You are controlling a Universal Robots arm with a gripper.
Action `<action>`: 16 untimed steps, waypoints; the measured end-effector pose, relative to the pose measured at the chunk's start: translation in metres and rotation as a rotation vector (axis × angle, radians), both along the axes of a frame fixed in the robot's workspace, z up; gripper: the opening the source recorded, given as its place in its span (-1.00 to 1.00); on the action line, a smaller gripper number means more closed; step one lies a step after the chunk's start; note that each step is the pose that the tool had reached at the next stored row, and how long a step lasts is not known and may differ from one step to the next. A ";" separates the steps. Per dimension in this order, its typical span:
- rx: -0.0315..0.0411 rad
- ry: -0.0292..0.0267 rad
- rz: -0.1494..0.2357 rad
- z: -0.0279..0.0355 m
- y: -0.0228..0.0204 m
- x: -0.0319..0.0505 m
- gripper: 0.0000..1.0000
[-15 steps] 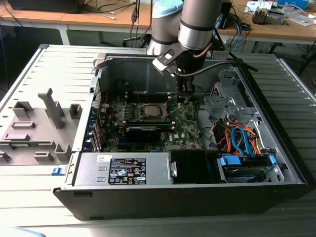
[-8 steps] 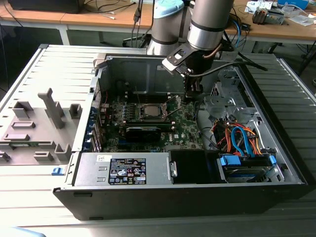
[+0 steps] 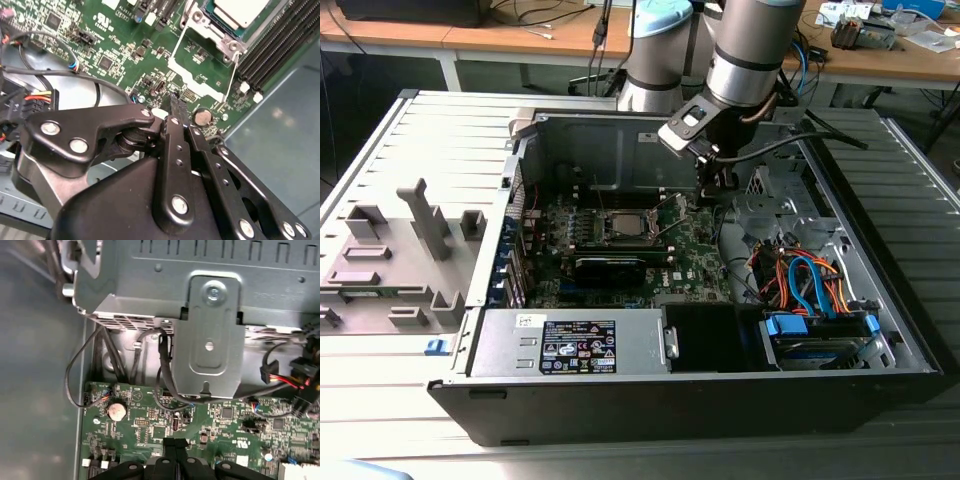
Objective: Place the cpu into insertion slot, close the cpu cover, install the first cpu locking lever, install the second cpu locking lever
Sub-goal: 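Close the cpu cover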
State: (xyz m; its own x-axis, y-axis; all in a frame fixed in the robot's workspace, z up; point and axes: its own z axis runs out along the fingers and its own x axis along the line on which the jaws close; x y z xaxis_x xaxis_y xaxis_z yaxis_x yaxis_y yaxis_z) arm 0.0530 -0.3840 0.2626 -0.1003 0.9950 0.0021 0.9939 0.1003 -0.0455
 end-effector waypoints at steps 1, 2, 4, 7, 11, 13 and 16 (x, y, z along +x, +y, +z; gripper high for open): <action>0.0000 0.0001 0.001 -0.0014 0.0013 0.0002 -0.79; 0.0002 0.0001 0.001 -0.0032 0.0022 0.0002 -0.79; 0.0001 0.0005 0.001 -0.0066 0.0033 0.0001 -0.79; 0.0009 0.0005 0.001 -0.0099 0.0039 -0.0017 -0.79; 0.0038 0.0004 0.001 -0.0108 0.0039 -0.0088 -0.79; 0.0036 0.0005 0.001 -0.0112 0.0039 -0.0119 -0.79; 0.0037 0.0005 0.001 -0.0114 0.0039 -0.0136 -0.79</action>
